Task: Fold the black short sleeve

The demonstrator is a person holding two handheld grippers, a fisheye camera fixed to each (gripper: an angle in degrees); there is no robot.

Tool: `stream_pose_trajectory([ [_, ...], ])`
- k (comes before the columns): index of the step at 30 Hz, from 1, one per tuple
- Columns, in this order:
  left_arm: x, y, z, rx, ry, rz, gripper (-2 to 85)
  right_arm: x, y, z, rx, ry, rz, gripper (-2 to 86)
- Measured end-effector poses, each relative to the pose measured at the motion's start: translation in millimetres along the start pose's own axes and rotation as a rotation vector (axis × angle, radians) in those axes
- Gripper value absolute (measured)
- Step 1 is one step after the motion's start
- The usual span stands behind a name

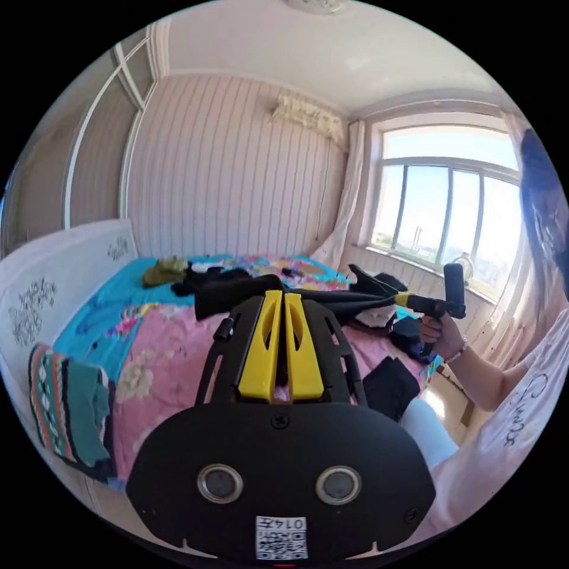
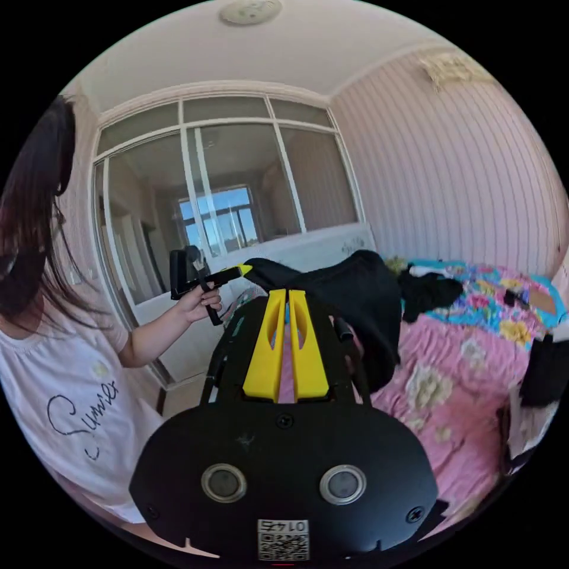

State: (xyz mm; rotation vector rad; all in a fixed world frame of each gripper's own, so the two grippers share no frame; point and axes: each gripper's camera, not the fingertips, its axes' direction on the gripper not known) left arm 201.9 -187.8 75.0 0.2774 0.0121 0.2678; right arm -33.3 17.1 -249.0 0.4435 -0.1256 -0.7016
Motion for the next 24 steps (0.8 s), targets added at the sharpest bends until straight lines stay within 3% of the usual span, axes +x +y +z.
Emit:
stream_pose_trajectory([
  [2,-23.1,57.1,50.6,-0.24,0.003,-0.107,-1.0,21.6,77.5,72.0,-0.258,0.045,0.192,0.3],
  [4,-50.6,112.7,89.8,-0.435,0.068,-0.299,-0.9,25.2,121.4,101.0,-0.377,0.081,0.275,0.4],
  [8,-77.9,130.8,67.9,-0.309,0.126,-0.483,-0.8,34.3,157.0,74.6,-0.399,0.175,0.414,1.6],
  [10,-80.3,117.7,49.5,-0.272,0.078,-0.432,-0.6,44.1,160.7,36.9,-0.346,0.276,0.454,3.5],
  [14,-42.1,67.3,35.5,-0.27,-0.022,-0.123,2.2,76.1,168.7,-47.2,-0.277,0.641,0.539,10.2],
  [16,2.7,45.2,57.5,-0.277,0.062,0.035,5.8,95.0,172.8,-65.1,-0.272,0.724,0.594,15.7],
  [20,77.4,36.5,125.6,-0.267,0.267,0.141,8.5,136.1,187.1,-63.2,-0.314,0.742,0.7,18.8],
  [24,158.3,51.6,242.1,-0.458,0.406,0.188,12.3,152.1,198.5,-44.7,-0.38,0.667,0.762,18.6],
])
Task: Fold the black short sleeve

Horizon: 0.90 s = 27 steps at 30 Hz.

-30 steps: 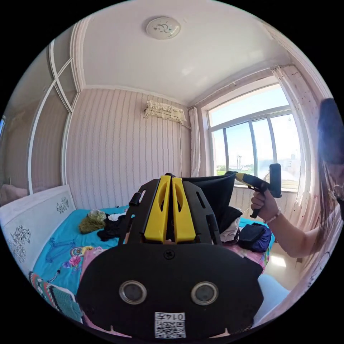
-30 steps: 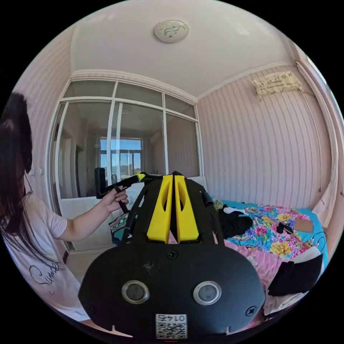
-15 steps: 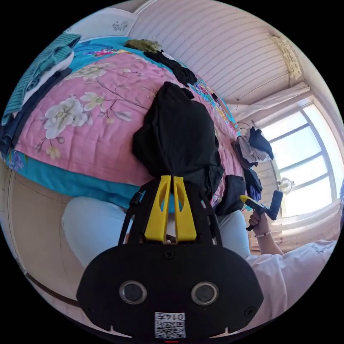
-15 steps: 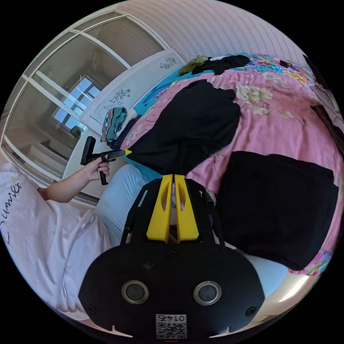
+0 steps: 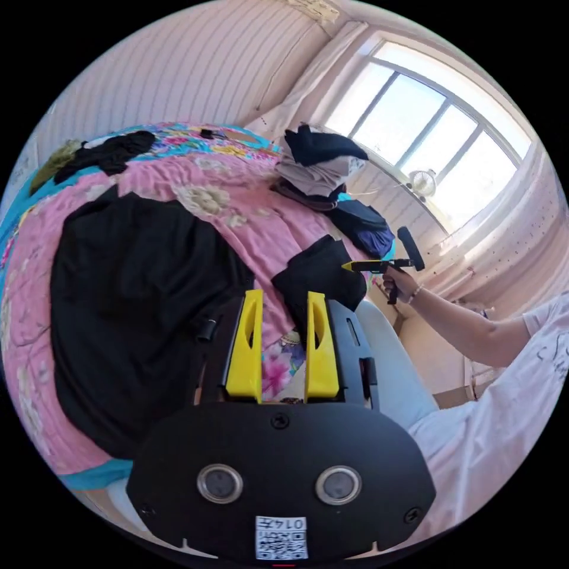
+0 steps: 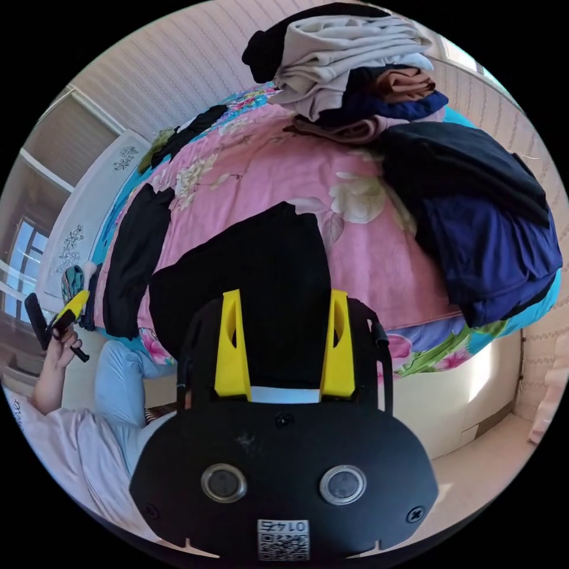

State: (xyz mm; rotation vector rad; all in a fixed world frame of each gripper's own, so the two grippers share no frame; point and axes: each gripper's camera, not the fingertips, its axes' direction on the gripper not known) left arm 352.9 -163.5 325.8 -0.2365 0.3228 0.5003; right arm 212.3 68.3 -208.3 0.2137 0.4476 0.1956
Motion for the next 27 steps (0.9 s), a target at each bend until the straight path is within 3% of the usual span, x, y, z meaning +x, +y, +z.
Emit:
stream_pose_trajectory([
  [4,7.1,-34.0,86.5,-0.211,-0.049,-0.065,11.9,-21.6,7.3,-3.4,-0.024,-0.002,-0.086,11.0],
  [8,19.3,-52.2,97.8,-0.291,-0.098,-0.047,6.3,-36.3,13.8,-23.0,-0.002,-0.011,-0.17,5.2],
  [16,93.1,-106.5,68.1,-0.026,0.115,0.162,3.8,-24.1,10.9,-148.7,0.286,-0.011,-0.231,4.0],
  [20,152.5,-186.1,85.4,0.151,0.153,0.222,4.8,24.0,-31.1,-233.0,0.349,0.171,-0.121,5.1],
  [23,169.8,-224.3,113.4,0.098,0.106,0.138,5.7,78.5,-64.6,-255.5,0.314,0.301,0.108,8.1],
  [27,159.6,-217.5,127.2,0.022,0.074,0.117,5.7,104.1,-63.8,-244.2,0.271,0.345,0.208,9.9],
])
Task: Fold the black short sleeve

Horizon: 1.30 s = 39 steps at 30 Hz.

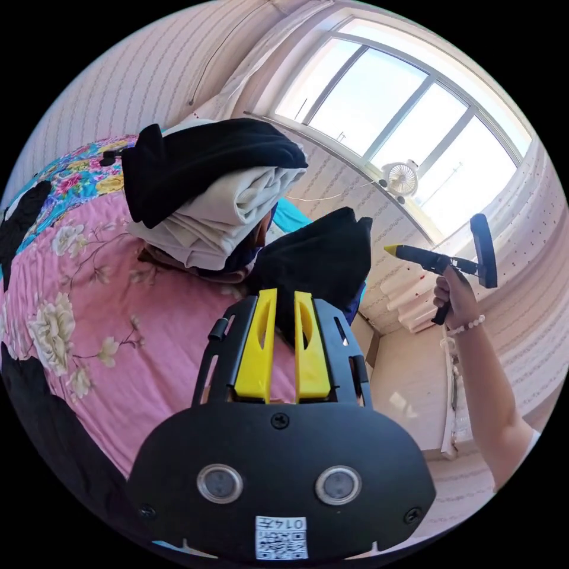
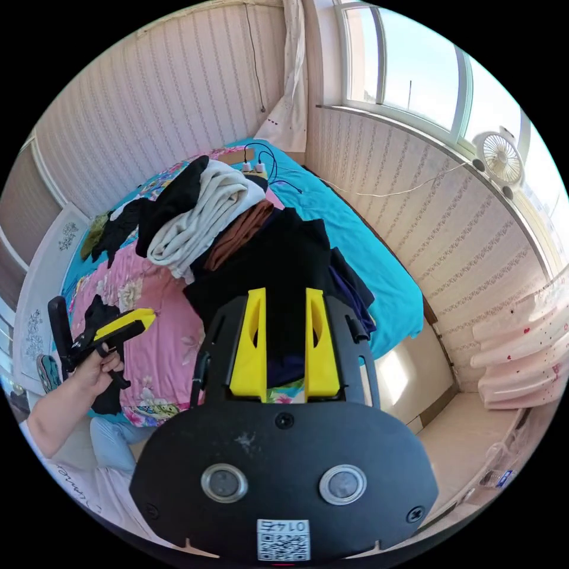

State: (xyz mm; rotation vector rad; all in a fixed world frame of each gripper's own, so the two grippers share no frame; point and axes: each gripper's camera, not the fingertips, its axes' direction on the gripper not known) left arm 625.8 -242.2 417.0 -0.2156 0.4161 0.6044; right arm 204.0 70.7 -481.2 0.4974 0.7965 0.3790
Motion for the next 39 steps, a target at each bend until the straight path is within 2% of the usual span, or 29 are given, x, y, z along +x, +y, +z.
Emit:
stream_pose_trajectory([
  [4,-15.1,45.1,-22.9,-0.029,-0.037,0.111,5.7,-30.6,49.4,26.9,-0.004,-0.006,-0.105,10.4],
  [6,-36.9,99.0,-57.6,-0.033,-0.069,0.123,5.6,-52.6,78.1,41.3,-0.022,-0.075,-0.145,10.5],
  [8,-55.7,149.6,-91.4,-0.034,-0.143,0.094,5.6,-93.7,119.1,59.9,-0.056,-0.225,-0.216,10.4],
  [10,-74.5,201.4,-128.2,-0.051,-0.243,0.038,5.5,-131.2,147.8,72.3,-0.088,-0.331,-0.261,10.3],
  [13,-105.0,300.5,-210.5,-0.075,-0.487,-0.139,5.5,-208.4,179.8,86.8,-0.166,-0.505,-0.392,9.8],
  [16,-118.4,354.4,-261.0,-0.062,-0.626,-0.275,5.5,-291.2,194.1,88.6,-0.209,-0.634,-0.555,9.6],
  [20,-140.1,424.2,-319.1,0.014,-0.675,-0.515,5.7,-388.9,201.3,92.8,-0.226,-0.613,-0.737,9.8],
  [26,-162.3,461.3,-325.3,0.01,-0.621,-0.588,6.4,-472.9,204.8,113.7,-0.309,-0.564,-0.821,11.3],
  [30,-177.8,468.7,-323.8,0.029,-0.559,-0.63,6.9,-490.0,211.7,157.2,-0.407,-0.367,-0.838,10.6],
  [34,-179.8,472.4,-334.1,0.048,-0.538,-0.63,7.3,-463.3,195.7,143.7,-0.4,-0.401,-0.727,0.9],
  [39,-168.3,474.4,-347.9,0.032,-0.577,-0.529,7.3,-378.9,183.8,88.5,-0.229,-0.435,-0.534,-0.2],
])
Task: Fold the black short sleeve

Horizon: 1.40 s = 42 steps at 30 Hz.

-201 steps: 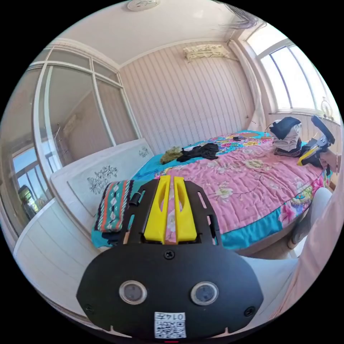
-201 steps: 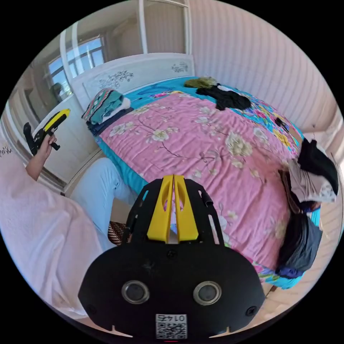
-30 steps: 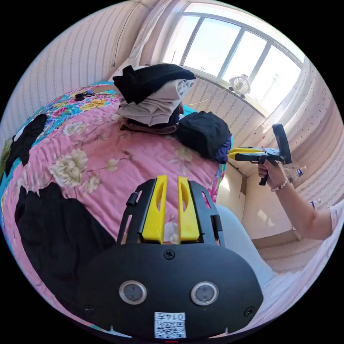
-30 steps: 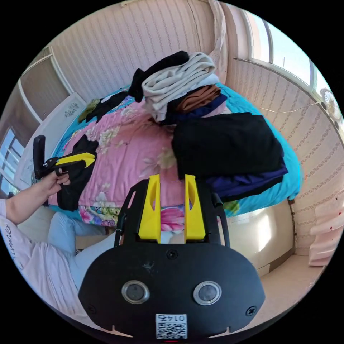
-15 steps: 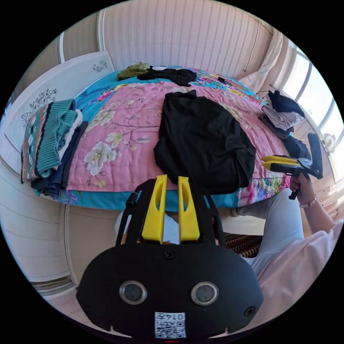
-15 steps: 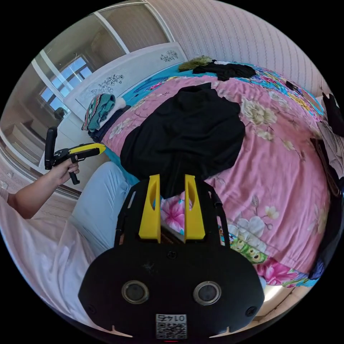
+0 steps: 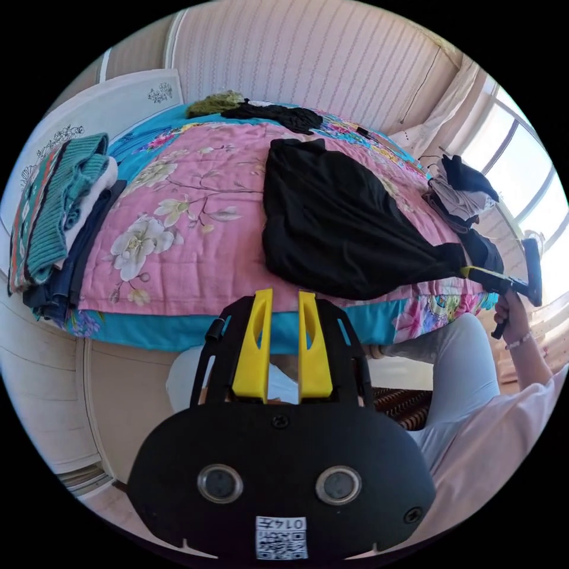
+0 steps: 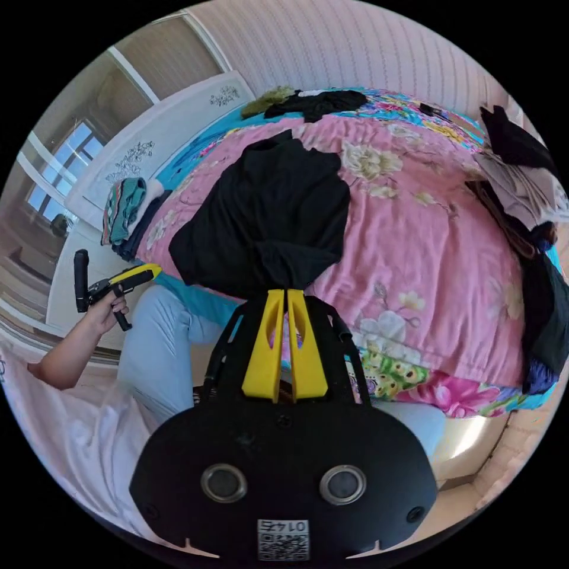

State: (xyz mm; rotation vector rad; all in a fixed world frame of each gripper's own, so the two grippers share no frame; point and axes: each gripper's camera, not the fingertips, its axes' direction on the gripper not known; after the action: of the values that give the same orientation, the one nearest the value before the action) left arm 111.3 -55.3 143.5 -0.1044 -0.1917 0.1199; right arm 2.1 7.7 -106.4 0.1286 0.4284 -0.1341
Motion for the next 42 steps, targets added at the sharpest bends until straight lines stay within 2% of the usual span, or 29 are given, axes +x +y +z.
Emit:
stream_pose_trajectory([
  [2,4.4,-0.5,-0.9,-0.01,0.004,0.036,7.4,28.9,19.5,-20.3,0.028,-0.017,0.093,-0.1],
  [8,22.2,-14.1,-1.0,0.004,0.084,0.106,8.7,52.8,31.4,-19.8,0.022,-0.025,0.139,0.2],
  [13,25.6,-30.9,22.9,-0.096,0.078,0.07,9.2,64.7,33.9,-17.1,0.01,-0.048,0.181,0.7],
  [18,6.6,-31.0,6.3,-0.104,0.102,0.03,1.6,88.1,45.4,-35.9,0.059,0.019,0.285,2.5],
  [22,-10.4,-23.6,-21.5,-0.081,0.129,0.008,-0.2,115.5,53.6,-47.6,0.152,-0.032,0.36,7.5],
  [27,-29.9,-9.4,-61.7,-0.065,0.149,0.01,-0.8,148.1,45.0,-19.1,0.031,-0.008,0.416,11.8],
  [31,-43.4,-0.4,-83.1,-0.075,0.194,-0.011,-0.9,167.3,45.4,18.9,-0.194,-0.163,0.42,5.3],
  [32,-48.1,3.3,-94.3,-0.069,0.206,-0.015,-0.9,168.5,49.9,17.9,-0.195,-0.182,0.416,2.7],
  [36,-70.4,20.6,-158.6,0.041,0.305,-0.041,-1.0,176.1,72.0,-20.5,-0.044,-0.331,0.407,1.1],
  [38,-80.6,25.8,-195.4,0.098,0.384,-0.06,-1.0,183.0,87.9,-60.5,0.089,-0.485,0.376,0.6],
  [42,-96.1,34.3,-299.1,0.345,0.576,-0.02,-1.0,179.3,101.6,-140.9,0.317,-0.638,0.225,0.3],
])
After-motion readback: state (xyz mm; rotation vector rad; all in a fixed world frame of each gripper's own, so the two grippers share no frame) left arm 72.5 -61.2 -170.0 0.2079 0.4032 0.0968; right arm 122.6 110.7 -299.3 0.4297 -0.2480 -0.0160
